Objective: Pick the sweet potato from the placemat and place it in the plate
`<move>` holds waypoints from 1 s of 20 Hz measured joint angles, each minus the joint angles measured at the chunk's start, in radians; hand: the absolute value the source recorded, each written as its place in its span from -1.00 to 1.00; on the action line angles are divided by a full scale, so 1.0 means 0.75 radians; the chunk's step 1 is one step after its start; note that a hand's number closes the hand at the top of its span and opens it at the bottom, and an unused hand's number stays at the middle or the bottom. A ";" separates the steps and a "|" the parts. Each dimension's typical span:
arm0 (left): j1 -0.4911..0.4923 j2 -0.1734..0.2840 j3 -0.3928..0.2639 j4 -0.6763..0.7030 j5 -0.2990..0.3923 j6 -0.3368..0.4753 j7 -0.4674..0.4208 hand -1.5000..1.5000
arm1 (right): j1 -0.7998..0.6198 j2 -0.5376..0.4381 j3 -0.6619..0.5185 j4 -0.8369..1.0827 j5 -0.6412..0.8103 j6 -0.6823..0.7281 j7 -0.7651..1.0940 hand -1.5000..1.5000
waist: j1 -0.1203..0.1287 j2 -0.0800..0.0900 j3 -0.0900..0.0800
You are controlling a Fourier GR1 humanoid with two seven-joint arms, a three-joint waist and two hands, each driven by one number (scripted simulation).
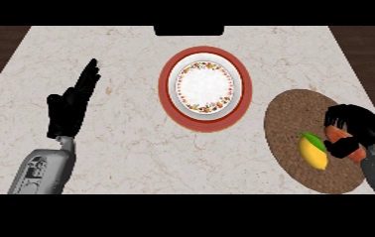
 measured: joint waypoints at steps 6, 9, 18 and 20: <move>0.004 -0.011 -0.002 0.003 -0.019 0.014 -0.005 0.00 | 0.048 0.047 -0.065 -0.307 -0.014 -0.202 0.023 1.00 | -0.008 0.000 0.003; 0.007 -0.007 0.005 0.001 -0.019 0.009 -0.013 0.00 | 0.042 0.068 -0.078 -0.467 -0.038 -0.244 0.015 1.00 | -0.004 0.000 0.003; -0.004 -0.021 0.000 -0.025 -0.021 -0.012 0.014 0.00 | -0.025 0.172 0.012 -0.855 -0.124 -0.126 0.103 1.00 | 0.016 0.004 0.004; 0.007 -0.030 -0.002 -0.011 -0.027 -0.013 -0.013 0.00 | -0.091 0.225 0.048 -0.836 -0.122 -0.105 0.149 1.00 | 0.023 0.007 0.004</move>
